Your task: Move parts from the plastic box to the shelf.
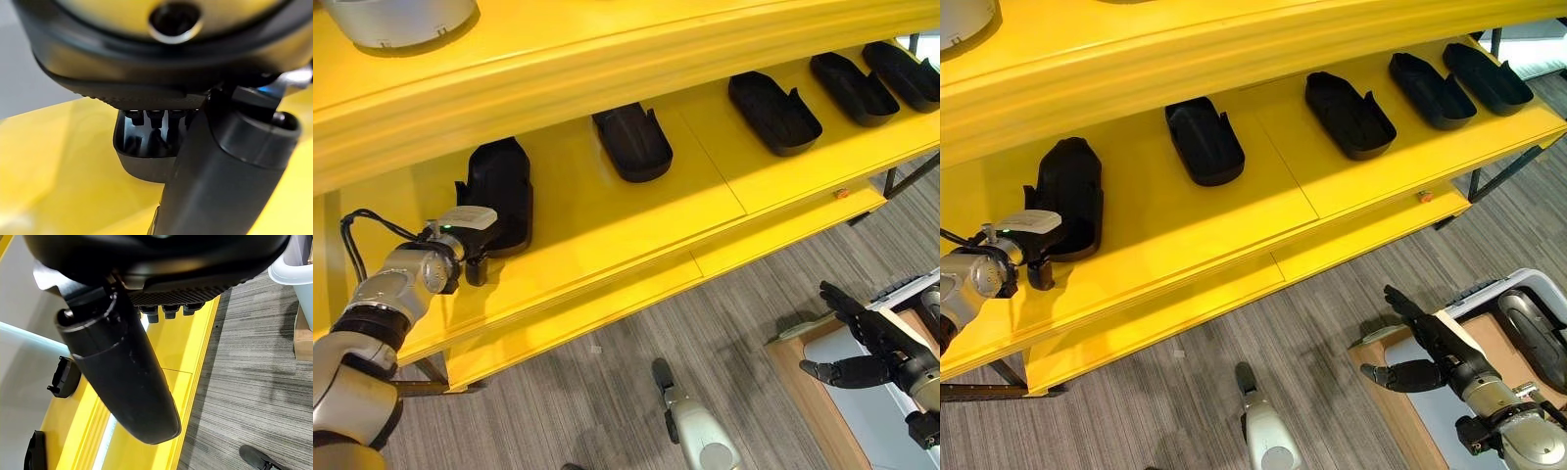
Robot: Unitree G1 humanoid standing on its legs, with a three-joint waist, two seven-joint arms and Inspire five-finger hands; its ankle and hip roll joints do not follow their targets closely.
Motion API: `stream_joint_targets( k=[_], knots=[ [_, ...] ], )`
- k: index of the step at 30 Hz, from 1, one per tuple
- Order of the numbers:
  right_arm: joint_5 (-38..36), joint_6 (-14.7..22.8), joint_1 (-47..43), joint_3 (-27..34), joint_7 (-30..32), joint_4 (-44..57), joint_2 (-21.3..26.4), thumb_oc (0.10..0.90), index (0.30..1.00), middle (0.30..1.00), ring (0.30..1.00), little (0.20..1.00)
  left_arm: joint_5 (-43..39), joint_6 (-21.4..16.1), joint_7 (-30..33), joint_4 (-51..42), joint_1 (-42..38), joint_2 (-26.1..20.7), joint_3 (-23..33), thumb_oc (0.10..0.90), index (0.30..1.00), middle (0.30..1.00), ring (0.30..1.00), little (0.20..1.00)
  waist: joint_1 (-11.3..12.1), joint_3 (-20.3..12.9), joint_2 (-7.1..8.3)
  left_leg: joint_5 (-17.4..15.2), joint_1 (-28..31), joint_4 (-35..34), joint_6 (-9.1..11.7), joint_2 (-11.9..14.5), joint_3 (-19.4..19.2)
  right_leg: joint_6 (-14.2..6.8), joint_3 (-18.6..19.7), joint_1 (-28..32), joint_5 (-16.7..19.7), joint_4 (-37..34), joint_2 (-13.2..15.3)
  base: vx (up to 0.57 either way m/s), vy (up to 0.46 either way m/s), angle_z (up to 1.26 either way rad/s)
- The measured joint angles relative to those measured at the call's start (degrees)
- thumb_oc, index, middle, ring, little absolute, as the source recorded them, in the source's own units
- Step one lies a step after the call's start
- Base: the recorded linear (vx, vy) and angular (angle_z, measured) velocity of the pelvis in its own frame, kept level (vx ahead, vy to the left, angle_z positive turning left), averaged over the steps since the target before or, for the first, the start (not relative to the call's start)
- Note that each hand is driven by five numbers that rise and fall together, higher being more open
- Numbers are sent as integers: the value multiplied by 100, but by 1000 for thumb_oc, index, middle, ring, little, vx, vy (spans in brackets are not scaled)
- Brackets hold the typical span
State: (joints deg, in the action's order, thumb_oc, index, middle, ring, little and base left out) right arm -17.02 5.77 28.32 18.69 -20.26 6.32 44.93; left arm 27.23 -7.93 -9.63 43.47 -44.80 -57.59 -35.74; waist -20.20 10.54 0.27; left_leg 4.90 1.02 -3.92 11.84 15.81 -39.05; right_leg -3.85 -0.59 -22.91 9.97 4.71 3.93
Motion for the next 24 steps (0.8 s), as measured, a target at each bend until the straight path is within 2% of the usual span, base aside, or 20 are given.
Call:
stream_joint_targets(
  k=[6, 24],
  knots=[
    [1, -46, -163, -7, -24, -22, -150, 900, 1000, 1000, 1000, 1000, -238, -16, -114, -366, -3, 41, 0, 900, 1000, 1000, 1000, 1000, -11, -5, 11, 0, 6, -15, 0, -8, -3, -14, -1, 0, -20, 6, 4, 0, 0, 0],
    [4, -201, -202, -214, -47, -31, -185, 900, 1000, 1000, 1000, 1000, -660, 51, -155, -420, -15, 277, 76, 900, 1000, 1000, 1000, 1000, -11, -6, 10, -7, 27, -27, -14, -58, 9, -30, -1, 0, -49, 59, 52, 0, 0, 0]
  ],
)
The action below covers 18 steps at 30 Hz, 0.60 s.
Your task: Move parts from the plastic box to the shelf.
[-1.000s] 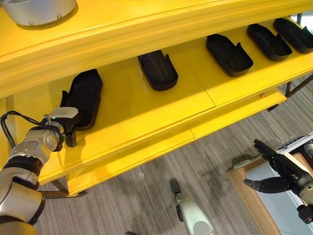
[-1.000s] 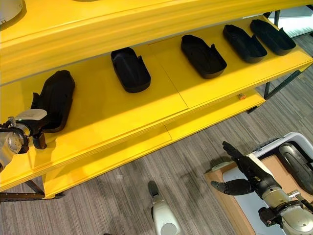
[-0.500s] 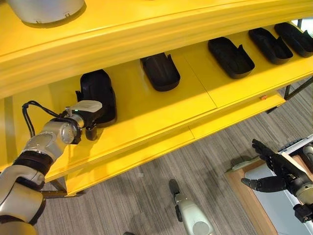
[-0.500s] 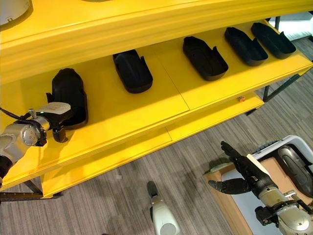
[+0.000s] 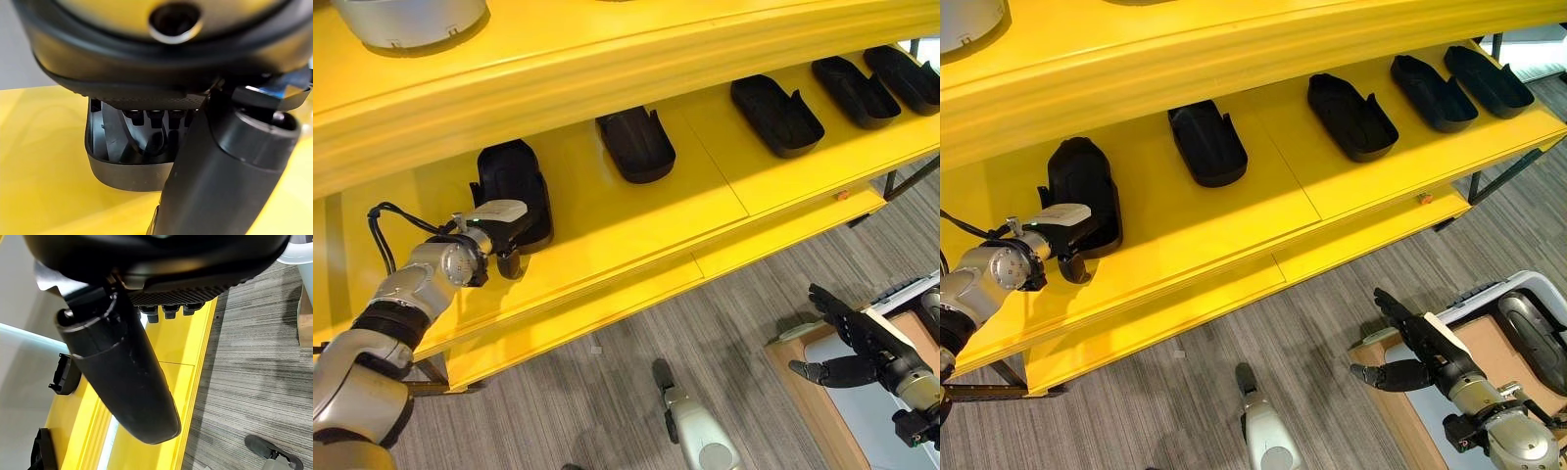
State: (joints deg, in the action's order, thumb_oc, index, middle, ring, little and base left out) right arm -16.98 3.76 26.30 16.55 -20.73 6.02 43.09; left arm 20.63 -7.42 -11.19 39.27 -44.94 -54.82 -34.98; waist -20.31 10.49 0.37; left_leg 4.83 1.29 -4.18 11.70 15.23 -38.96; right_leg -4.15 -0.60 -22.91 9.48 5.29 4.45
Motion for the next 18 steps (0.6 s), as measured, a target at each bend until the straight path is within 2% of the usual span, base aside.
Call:
stream_joint_targets(
  k=[18],
  knots=[
    [1, -25, 9, -1, -3, 0, 0, 900, 1000, 1000, 1000, 1000, -9, 85, 0, 7, 6, 230, 104, 900, 1000, 1000, 1000, 1000, -13, -2, 2, -16, 56, 2, -19, -33, -15, -18, 33, -3, -52, 99, 27, 0, 0, 0]
  ],
)
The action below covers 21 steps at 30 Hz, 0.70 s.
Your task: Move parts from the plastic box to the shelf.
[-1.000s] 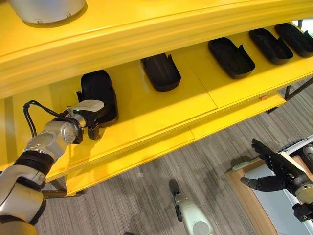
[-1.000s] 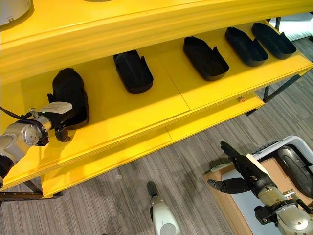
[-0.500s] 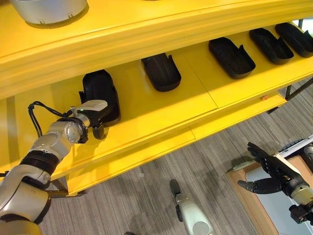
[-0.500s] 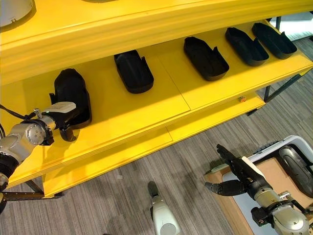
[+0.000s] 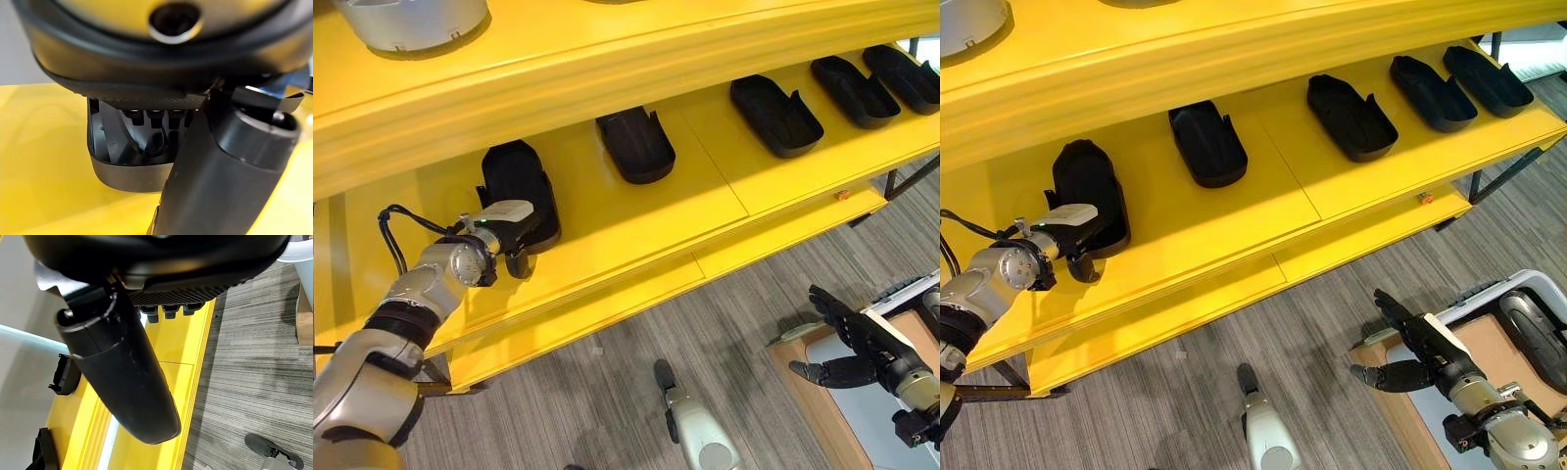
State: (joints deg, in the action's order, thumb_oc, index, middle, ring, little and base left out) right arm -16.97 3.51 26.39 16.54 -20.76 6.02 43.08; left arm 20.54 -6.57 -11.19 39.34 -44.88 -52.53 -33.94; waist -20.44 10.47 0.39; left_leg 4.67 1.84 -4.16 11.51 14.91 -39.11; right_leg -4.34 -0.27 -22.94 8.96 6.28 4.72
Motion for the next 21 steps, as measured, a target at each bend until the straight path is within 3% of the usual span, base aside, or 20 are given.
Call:
stream_joint_targets(
  k=[15, 21],
  knots=[
    [-1, -3, -10, -24, -2, -5, 1, 900, 1000, 1000, 1000, 1000, -236, 0, 55, -115, 64, 56, 46, 900, 1000, 1000, 1000, 1000, 3, -77, 65, -1, 0, 7, 2, 2, -16, 27, 21, -72, -46, 130, -7, 0, 0, 0],
    [-1, -5, 0, -26, -19, -16, 0, 900, 1000, 1000, 1000, 1000, -395, -199, 53, -526, 236, -55, 65, 900, 1000, 1000, 1000, 1000, 10, -84, 76, -3, 4, 15, 5, 4, -26, 35, 35, -82, -49, 155, -10, 0, 0, 0]
  ],
)
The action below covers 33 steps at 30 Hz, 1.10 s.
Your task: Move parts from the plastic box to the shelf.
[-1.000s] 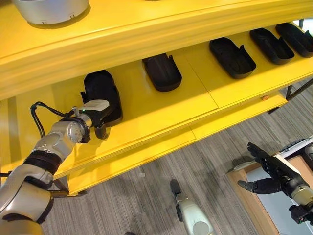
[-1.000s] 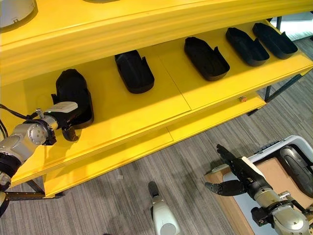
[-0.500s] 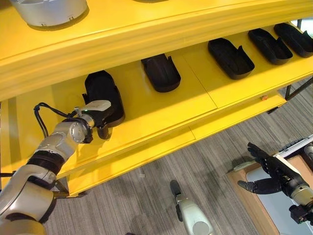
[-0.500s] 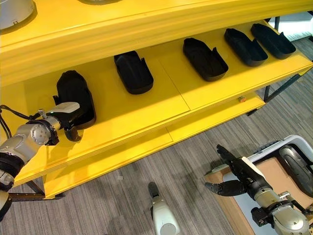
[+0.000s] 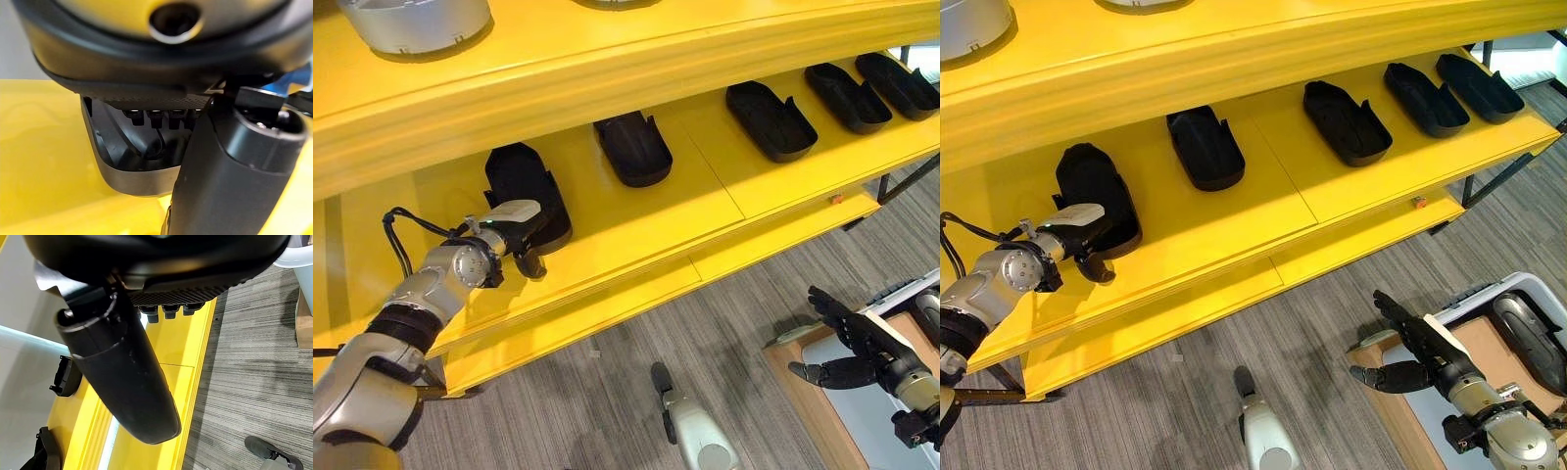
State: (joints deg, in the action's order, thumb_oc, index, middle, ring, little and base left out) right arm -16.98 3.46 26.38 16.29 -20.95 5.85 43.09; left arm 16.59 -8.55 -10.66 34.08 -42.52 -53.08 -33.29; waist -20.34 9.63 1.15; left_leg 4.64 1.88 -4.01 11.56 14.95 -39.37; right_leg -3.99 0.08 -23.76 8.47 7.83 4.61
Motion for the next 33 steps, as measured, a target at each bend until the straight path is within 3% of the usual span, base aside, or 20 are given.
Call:
stream_joint_targets(
  k=[8, 16, 26, 29, 33],
  knots=[
    [3, 5, 5, -22, 0, -24, 3, 900, 1000, 1000, 1000, 1000, -165, -276, 30, -724, 638, -381, 712, 900, 1000, 1000, 1000, 1000, 34, 0, 0, -3, 7, 53, 3, 12, 15, 7, 4, 10, -14, 28, 2, 0, 0, 0],
    [8, 46, 44, -19, -2, -240, -6, 900, 1000, 1000, 1000, 1000, -296, -315, 34, -1538, 1476, -1070, 1329, 900, 1000, 1000, 1000, 1000, 258, -8, -18, 6, 25, 60, 3, 6, 52, 19, -24, 50, -2, 29, 25, 1, 8, 1],
    [20, 45, 47, -15, -9, -237, 6, 900, 1000, 1000, 1000, 1000, -295, -365, 13, -1589, 1794, -1104, 1374, 900, 1000, 1000, 1000, 1000, 333, -17, -105, 7, 139, 20, -3, 0, 83, 6, -70, 227, 8, -61, 38, 2, 13, 2],
    [105, 47, 67, 15, -28, -239, 1, 900, 1000, 1000, 1000, 1000, -421, -449, 16, -1933, 2315, -1104, 1937, 900, 1000, 1000, 1000, 1000, 341, -13, -136, 12, 181, -15, 2, -1, 81, 54, -83, 268, 47, -79, 33, 0, 0, 0],
    [123, 64, 73, 32, -24, -238, 7, 900, 1000, 1000, 1000, 1000, -651, -519, 18, -2247, 2656, -1103, 2287, 900, 1000, 1000, 1000, 1000, 378, -15, -167, 4, 287, -39, -7, -2, 136, -3, -140, 451, 5, -155, 49, 20, 22, 7]
  ],
)
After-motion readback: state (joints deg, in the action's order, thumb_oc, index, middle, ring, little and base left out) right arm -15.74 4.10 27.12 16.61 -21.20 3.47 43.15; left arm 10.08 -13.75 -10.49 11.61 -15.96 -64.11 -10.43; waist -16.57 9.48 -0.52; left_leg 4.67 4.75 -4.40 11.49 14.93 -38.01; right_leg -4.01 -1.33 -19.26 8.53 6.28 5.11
